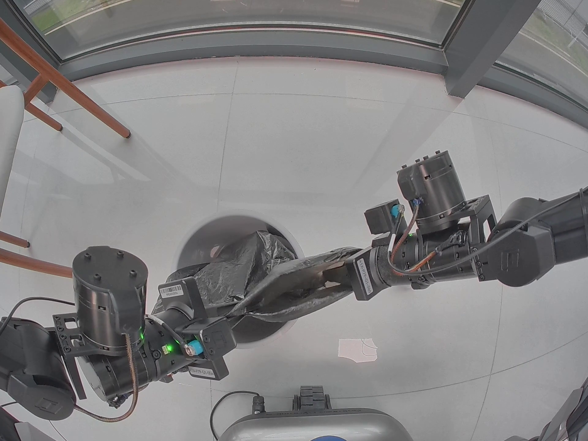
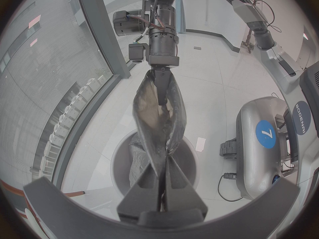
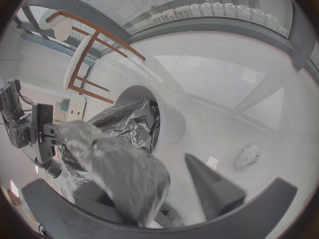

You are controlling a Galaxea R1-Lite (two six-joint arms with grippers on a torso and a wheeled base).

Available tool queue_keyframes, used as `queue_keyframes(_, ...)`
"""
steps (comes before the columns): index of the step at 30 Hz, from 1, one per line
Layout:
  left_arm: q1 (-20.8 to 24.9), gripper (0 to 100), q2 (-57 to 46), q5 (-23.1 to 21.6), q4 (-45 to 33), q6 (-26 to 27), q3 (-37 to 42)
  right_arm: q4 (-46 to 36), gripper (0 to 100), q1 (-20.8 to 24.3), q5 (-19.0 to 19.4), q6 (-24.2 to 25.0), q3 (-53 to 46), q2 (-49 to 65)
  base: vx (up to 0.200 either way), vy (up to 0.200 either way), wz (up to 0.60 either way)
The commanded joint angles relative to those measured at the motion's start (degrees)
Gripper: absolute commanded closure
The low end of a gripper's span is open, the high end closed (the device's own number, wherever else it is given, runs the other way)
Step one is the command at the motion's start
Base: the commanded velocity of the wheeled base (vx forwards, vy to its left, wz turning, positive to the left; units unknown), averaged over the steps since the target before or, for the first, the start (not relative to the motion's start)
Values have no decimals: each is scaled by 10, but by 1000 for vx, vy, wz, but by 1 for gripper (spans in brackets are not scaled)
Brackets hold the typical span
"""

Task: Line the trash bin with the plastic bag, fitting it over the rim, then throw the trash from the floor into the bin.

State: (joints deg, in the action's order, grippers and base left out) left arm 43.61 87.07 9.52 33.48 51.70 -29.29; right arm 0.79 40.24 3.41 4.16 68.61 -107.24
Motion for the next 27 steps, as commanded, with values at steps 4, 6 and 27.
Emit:
queue_keyframes(4, -2, 100, -3, 1, -1, 0, 2, -1, 100, 9, -9, 0, 37, -2, 0, 0, 0)
queue_keyframes(6, -6, 100, -1, 1, -1, 0, 0, -1, 100, 19, -9, 0, 65, -9, 0, 0, 0)
queue_keyframes(27, -7, 0, 11, 8, 0, -80, 1, 7, 100, 42, -6, 2, 101, -46, 0, 0, 0)
